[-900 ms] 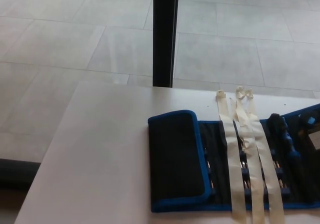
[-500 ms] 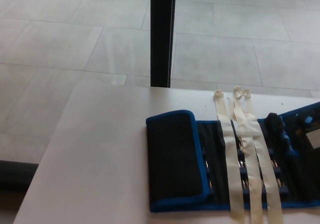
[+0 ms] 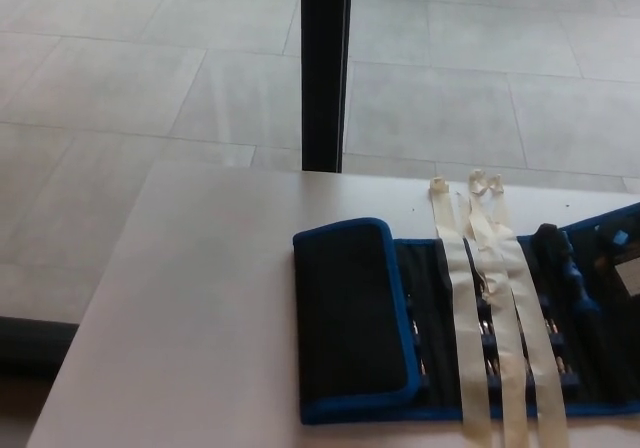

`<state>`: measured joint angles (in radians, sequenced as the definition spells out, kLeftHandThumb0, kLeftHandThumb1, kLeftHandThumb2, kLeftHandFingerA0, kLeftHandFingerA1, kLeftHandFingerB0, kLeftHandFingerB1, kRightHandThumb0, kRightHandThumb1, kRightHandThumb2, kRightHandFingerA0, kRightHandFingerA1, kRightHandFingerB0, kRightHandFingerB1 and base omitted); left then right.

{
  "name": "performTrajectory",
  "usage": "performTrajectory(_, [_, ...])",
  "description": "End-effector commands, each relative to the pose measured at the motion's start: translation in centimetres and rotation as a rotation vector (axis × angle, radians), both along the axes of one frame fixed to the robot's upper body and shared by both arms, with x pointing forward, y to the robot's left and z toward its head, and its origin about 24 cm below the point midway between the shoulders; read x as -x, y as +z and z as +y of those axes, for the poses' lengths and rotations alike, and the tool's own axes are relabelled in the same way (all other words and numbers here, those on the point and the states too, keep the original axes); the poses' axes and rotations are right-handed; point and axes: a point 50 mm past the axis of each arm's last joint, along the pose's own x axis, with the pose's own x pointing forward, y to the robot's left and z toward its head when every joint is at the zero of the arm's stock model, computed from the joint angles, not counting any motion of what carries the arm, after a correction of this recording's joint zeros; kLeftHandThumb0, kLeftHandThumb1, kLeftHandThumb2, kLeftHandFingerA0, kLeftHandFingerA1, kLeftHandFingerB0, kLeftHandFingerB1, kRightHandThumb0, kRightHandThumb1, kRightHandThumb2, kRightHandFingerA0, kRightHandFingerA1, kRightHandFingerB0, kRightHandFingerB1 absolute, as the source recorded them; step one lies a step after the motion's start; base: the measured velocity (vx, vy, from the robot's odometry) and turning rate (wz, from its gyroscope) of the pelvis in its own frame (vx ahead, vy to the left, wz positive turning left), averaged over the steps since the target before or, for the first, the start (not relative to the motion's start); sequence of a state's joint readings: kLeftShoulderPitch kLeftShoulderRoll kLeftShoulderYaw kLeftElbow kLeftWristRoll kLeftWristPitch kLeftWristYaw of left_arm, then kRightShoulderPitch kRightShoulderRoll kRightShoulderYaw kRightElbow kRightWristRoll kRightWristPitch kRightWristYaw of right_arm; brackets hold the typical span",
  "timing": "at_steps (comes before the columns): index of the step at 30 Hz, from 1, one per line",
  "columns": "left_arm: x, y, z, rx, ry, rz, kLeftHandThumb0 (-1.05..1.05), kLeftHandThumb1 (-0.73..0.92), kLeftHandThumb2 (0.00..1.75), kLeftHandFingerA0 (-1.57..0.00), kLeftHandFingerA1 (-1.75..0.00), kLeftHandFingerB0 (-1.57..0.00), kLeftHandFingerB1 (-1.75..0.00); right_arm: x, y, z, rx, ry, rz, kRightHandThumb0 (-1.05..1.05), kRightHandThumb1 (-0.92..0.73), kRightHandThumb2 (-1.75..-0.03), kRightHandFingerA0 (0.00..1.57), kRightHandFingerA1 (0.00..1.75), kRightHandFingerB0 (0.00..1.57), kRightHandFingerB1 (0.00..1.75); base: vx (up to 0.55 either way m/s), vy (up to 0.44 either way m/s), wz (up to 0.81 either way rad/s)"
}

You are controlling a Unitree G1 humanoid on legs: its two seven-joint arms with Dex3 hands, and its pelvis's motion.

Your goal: The robot uses its right hand to lift an edge of the toolkit kept in middle of the desk and make one fold in it

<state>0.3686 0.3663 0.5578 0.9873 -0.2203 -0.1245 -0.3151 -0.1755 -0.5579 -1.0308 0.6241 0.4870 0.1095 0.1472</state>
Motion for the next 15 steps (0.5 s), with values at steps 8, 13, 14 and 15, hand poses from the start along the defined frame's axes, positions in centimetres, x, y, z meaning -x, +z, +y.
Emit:
performTrajectory(8, [-0.5, 0.8, 1.0, -0.001, 0.0, -0.045, -0.68, 0.66, 0.98, -0.23, -0.56, -0.18, -0.45, -6.8, 6.7, 6.6, -0.023, 0.337, -0.272, -0.83, -0.92, -0.75, 0.37, 0.98, 0.25, 0.8, 0.0, 0.0, 0.02])
performTrajectory(13, [-1.0, 0.9, 1.1, -0.008, -0.021, -0.053, -0.68, 0.85, 0.66, -0.27, -0.49, -0.28, -0.31, -8.6, 3.3, 11.0, -0.023, 0.431, -0.142, -0.82, -0.69, -1.16, 0.04, 0.55, 0.02, 0.42, 0.0, 0.0, 0.0])
performTrajectory(14, [-1.1, 0.9, 1.1, -0.009, -0.021, -0.054, -0.74, 0.73, 0.74, -0.3, -0.53, -0.27, -0.35, -8.8, 2.9, 11.5, -0.026, 0.441, -0.119, -0.83, -0.76, -1.18, 0.0, 0.47, 0.09, 0.3, 0.0, 0.0, 0.0])
performTrajectory(15, [-1.3, 0.9, 1.1, -0.01, -0.022, -0.051, -0.74, 0.73, 0.74, -0.3, -0.53, -0.27, -0.35, -9.0, 2.1, 12.2, -0.028, 0.456, -0.083, -0.83, -0.76, -1.18, 0.0, 0.47, 0.09, 0.3, 0.0, 0.0, 0.0])
